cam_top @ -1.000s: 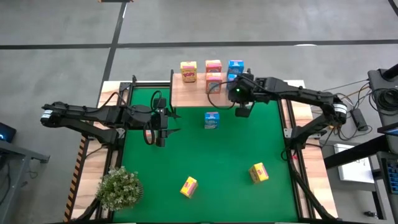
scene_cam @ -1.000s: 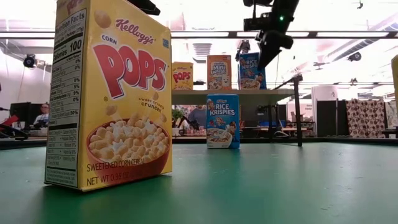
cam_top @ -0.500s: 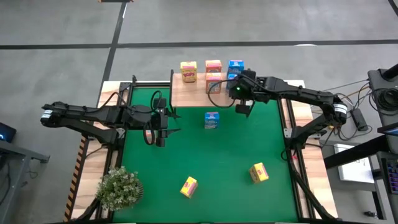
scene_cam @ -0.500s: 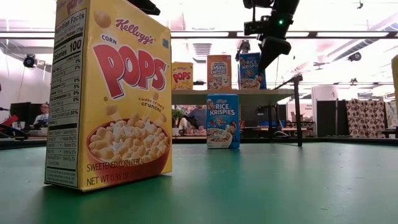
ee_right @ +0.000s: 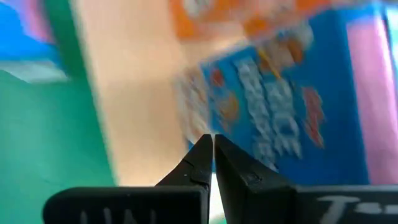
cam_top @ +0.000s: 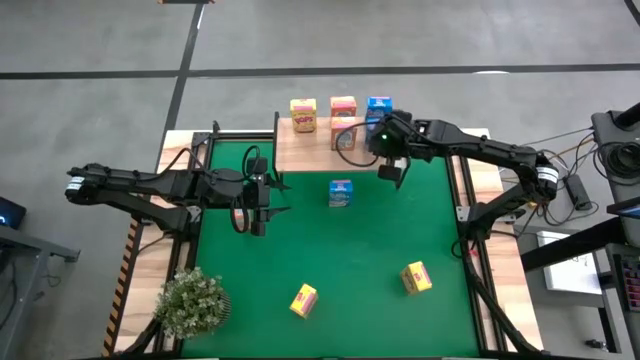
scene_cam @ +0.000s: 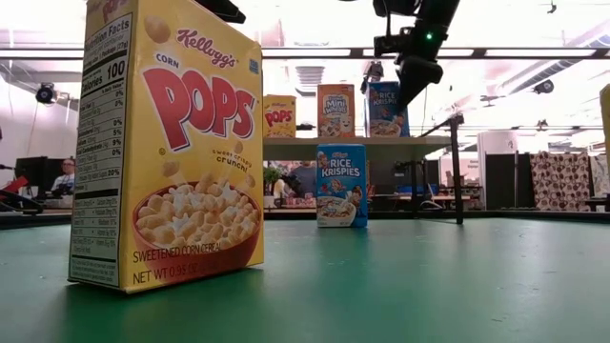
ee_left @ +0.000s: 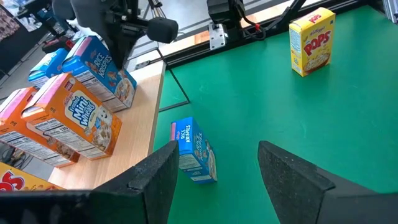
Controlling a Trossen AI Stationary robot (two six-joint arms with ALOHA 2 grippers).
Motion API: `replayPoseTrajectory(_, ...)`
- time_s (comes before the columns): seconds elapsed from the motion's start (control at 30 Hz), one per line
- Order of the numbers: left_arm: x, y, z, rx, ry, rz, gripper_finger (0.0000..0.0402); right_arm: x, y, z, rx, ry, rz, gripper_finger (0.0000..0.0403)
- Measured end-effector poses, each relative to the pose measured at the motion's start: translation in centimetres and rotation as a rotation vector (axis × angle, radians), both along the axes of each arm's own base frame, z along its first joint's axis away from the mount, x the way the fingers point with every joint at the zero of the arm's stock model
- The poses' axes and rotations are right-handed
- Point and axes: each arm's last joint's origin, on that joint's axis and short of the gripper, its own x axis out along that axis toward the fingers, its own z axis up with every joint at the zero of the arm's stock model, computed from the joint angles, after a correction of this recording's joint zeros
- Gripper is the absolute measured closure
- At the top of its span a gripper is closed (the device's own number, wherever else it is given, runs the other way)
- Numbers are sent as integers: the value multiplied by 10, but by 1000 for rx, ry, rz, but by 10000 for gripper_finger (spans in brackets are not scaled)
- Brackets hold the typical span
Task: Stack cereal on shelf
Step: Put the left blue cereal box on the shelf aligned with the other blue cereal box
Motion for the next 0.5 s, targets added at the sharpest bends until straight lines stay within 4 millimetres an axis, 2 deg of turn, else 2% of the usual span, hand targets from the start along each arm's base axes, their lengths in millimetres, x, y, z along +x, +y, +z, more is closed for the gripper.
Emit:
replayPoseTrajectory(0.1,0,0,0,0,0,0,199,6,1,0,76,-96,65,394)
replayPoseTrajectory(0.17,0,0,0,0,0,0,199,11,0,-3,69,-139,85,394)
replayPoseTrajectory(0.33,0,0,0,0,0,0,199,11,-4,-11,45,-134,100,394)
replayPoseTrajectory(0.5,0,0,0,-2,0,1,199,10,-7,-11,16,-122,82,394)
